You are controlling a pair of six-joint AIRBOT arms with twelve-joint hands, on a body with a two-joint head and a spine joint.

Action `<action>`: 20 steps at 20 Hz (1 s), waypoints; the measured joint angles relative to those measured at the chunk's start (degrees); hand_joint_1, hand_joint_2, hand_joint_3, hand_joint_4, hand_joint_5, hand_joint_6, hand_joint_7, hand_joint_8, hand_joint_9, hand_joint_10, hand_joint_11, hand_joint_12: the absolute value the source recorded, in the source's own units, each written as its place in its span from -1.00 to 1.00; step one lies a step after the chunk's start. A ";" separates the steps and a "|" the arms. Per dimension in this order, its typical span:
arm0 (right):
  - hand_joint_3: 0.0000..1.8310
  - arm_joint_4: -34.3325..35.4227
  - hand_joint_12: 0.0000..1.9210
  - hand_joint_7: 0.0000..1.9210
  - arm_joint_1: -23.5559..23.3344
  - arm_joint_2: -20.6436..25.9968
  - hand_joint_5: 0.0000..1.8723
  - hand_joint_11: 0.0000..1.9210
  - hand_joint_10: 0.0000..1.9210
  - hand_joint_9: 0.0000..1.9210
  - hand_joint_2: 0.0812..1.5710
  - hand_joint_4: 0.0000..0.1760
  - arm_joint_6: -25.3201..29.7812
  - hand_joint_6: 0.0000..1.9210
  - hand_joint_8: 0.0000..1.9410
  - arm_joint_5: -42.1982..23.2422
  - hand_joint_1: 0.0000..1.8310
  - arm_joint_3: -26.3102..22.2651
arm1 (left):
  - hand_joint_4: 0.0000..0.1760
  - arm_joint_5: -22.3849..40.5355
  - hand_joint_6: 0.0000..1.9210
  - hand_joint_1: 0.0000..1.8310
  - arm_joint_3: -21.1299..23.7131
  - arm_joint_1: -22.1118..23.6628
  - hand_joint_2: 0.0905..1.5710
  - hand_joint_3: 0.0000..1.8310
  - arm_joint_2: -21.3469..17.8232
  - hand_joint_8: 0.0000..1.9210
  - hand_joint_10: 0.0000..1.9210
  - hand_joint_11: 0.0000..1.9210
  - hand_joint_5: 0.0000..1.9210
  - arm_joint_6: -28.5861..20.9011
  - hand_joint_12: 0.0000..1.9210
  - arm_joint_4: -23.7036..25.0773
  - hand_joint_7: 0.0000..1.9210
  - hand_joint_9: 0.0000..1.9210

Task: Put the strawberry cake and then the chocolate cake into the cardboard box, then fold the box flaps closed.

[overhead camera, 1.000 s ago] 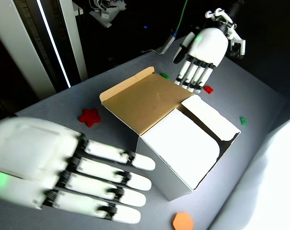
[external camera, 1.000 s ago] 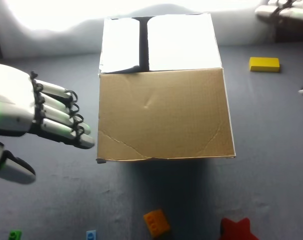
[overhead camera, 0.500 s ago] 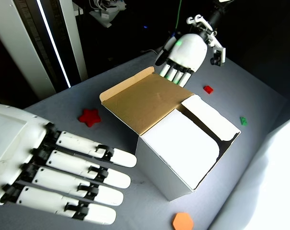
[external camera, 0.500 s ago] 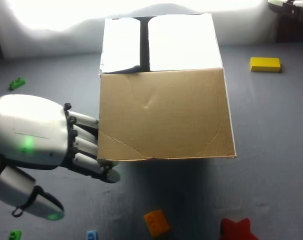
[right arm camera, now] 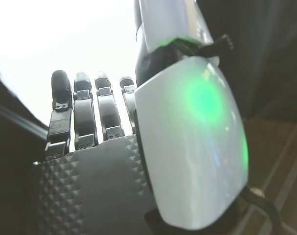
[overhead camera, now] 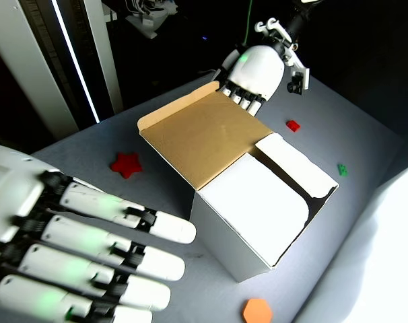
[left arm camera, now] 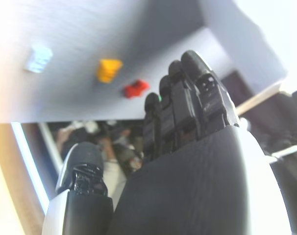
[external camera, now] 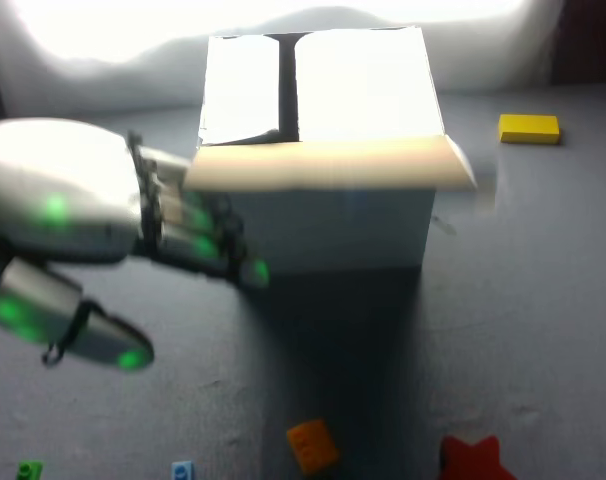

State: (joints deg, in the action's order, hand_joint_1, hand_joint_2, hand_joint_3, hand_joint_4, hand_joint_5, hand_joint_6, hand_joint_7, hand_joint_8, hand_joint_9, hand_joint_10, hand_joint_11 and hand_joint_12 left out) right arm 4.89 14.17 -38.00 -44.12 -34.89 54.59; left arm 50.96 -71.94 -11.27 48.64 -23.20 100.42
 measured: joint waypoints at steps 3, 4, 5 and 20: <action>-1.00 0.22 -0.96 -0.93 0.00 -0.02 -0.96 -0.99 -0.99 -0.93 0.21 -0.88 0.00 -0.98 -0.99 -0.26 0.29 -0.02 | -0.42 1.51 -0.99 -0.82 -1.79 7.02 0.61 -1.00 -0.24 -0.99 -0.99 -1.00 -0.78 -3.74 0.19 2.14 -0.73 -0.63; -1.00 0.96 -0.87 -0.92 0.00 -0.02 -0.95 -1.00 -0.99 -0.92 0.20 -0.84 0.02 -0.99 -1.00 -0.48 0.28 -0.02 | -0.53 1.99 -0.99 -0.80 -2.34 9.53 0.63 -1.00 -0.24 -1.00 -0.99 -1.00 -0.79 -4.35 0.21 3.58 -0.73 -0.64; -1.00 1.09 -0.79 -0.91 0.00 -0.02 -0.95 -1.00 -0.99 -0.91 0.20 -0.80 0.02 -1.00 -1.00 -0.74 0.25 -0.02 | -0.53 2.40 -0.99 -0.79 -2.69 11.13 0.63 -1.00 -0.22 -1.00 -0.99 -1.00 -0.78 -4.79 0.23 4.44 -0.73 -0.63; -1.00 1.05 -0.77 -0.88 0.00 -0.02 -0.96 -1.00 -1.00 -0.88 0.23 -0.84 0.22 -1.00 -1.00 -1.25 0.20 0.04 | -0.56 4.39 -1.00 -0.62 -31.76 14.73 0.59 -1.00 23.47 -1.00 -1.00 -1.00 -0.76 -5.79 0.22 6.03 -0.72 -0.64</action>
State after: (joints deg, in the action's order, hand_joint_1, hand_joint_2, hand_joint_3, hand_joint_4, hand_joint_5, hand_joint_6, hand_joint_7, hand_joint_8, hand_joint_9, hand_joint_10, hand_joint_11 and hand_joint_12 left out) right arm 5.93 14.17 -38.02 -43.90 -36.14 54.63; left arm 55.35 -103.70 3.46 72.12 -28.99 106.45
